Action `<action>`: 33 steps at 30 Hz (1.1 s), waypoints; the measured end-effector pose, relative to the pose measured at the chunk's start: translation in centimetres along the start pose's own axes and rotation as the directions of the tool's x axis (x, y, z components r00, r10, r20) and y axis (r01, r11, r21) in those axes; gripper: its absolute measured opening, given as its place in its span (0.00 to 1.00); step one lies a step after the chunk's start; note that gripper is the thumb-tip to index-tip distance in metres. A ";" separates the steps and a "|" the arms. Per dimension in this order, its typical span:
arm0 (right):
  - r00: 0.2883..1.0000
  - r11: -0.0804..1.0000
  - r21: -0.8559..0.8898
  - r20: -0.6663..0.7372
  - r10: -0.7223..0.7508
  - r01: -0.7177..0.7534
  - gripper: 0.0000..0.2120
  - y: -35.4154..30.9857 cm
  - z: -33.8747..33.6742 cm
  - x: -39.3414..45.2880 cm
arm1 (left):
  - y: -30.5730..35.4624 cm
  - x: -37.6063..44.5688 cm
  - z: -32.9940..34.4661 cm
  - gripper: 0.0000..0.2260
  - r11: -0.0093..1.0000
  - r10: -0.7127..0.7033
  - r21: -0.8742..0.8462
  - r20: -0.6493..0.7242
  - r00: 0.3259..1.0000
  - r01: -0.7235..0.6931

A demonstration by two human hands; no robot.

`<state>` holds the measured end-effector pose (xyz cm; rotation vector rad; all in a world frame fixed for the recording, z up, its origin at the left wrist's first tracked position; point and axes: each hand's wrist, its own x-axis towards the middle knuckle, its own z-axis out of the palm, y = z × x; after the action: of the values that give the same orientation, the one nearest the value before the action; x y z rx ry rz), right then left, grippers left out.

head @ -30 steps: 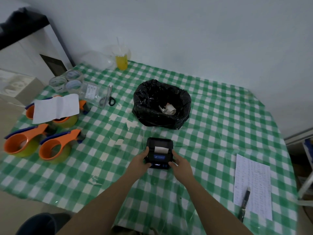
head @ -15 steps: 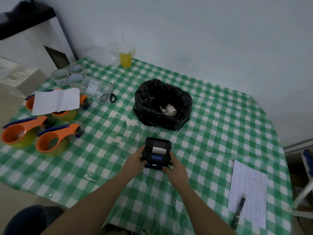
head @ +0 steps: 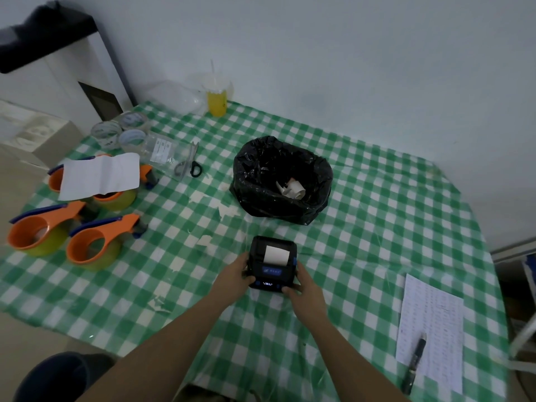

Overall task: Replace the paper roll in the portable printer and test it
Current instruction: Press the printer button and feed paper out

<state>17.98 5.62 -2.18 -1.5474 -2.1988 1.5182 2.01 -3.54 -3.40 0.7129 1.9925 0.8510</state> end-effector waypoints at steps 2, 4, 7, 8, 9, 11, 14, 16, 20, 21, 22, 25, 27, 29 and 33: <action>1.000 1.000 0.006 0.009 -0.002 0.002 0.34 0.1 -0.1 0.1 | -0.1 0.0 0.0 0.27 1.000 0.003 -0.011 0.007 1.000 -0.003; 1.000 1.000 0.003 0.009 0.002 -0.002 0.34 0.2 -0.2 0.1 | -0.2 0.1 -0.1 0.27 1.000 0.008 -0.006 0.009 1.000 -0.008; 1.000 1.000 -0.002 0.018 0.022 -0.022 0.34 0.4 -0.1 0.3 | -0.2 0.1 0.0 0.28 1.000 0.012 0.010 0.014 1.000 -0.013; 0.999 0.999 -0.002 0.029 0.042 -0.042 0.34 0.5 0.0 0.3 | -0.1 0.1 0.0 0.28 1.000 0.012 0.017 0.014 1.000 -0.012; 0.997 0.998 0.006 0.040 0.064 -0.064 0.33 0.6 0.1 0.3 | -0.2 0.2 0.0 0.28 1.000 0.011 0.029 0.013 1.000 -0.012; 0.995 0.996 0.020 0.046 0.086 -0.087 0.32 0.7 0.3 0.2 | -0.2 0.2 -0.1 0.29 0.998 0.017 0.054 0.014 1.000 -0.018; 0.995 0.996 0.017 0.046 0.091 -0.092 0.32 0.8 0.3 0.2 | -0.3 0.2 -0.1 0.29 0.998 0.022 0.060 0.018 1.000 -0.023; 0.993 0.994 0.039 0.056 0.102 -0.104 0.32 0.8 0.2 0.4 | -0.4 0.3 0.0 0.29 0.998 0.026 0.057 0.019 0.999 -0.027; 0.992 0.992 0.065 0.068 0.104 -0.108 0.32 0.9 -0.1 0.5 | -0.3 0.2 0.0 0.29 0.998 0.025 0.052 0.017 1.000 -0.026; 0.992 0.992 0.069 0.069 0.104 -0.108 0.32 0.9 -0.1 0.5 | -0.2 0.2 0.0 0.29 0.998 0.025 0.057 0.018 1.000 -0.026; 0.992 0.992 0.068 0.070 0.101 -0.106 0.32 0.9 -0.1 0.4 | -0.2 0.2 0.0 0.29 0.998 0.027 0.062 0.015 1.000 -0.028; 0.993 0.993 0.060 0.068 0.095 -0.099 0.32 1.0 -0.1 0.4 | 0.0 0.2 0.0 0.30 0.997 0.032 0.074 0.013 0.999 -0.033; 0.993 0.994 0.055 0.067 0.096 -0.099 0.32 1.0 -0.1 0.4 | -0.1 0.1 0.0 0.29 0.996 0.033 0.078 0.011 0.999 -0.034; 0.993 0.994 0.049 0.068 0.096 -0.099 0.32 0.9 -0.1 0.4 | -0.1 0.1 0.0 0.29 0.996 0.038 0.085 0.008 0.999 -0.038; 0.994 0.995 0.043 0.065 0.089 -0.092 0.32 0.9 -0.1 0.4 | 0.0 0.0 0.0 0.29 0.996 0.029 0.079 0.007 1.000 -0.029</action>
<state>18.50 6.02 -2.97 -1.6281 -2.1367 1.6531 1.96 -3.57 -3.41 0.7906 2.0240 0.7892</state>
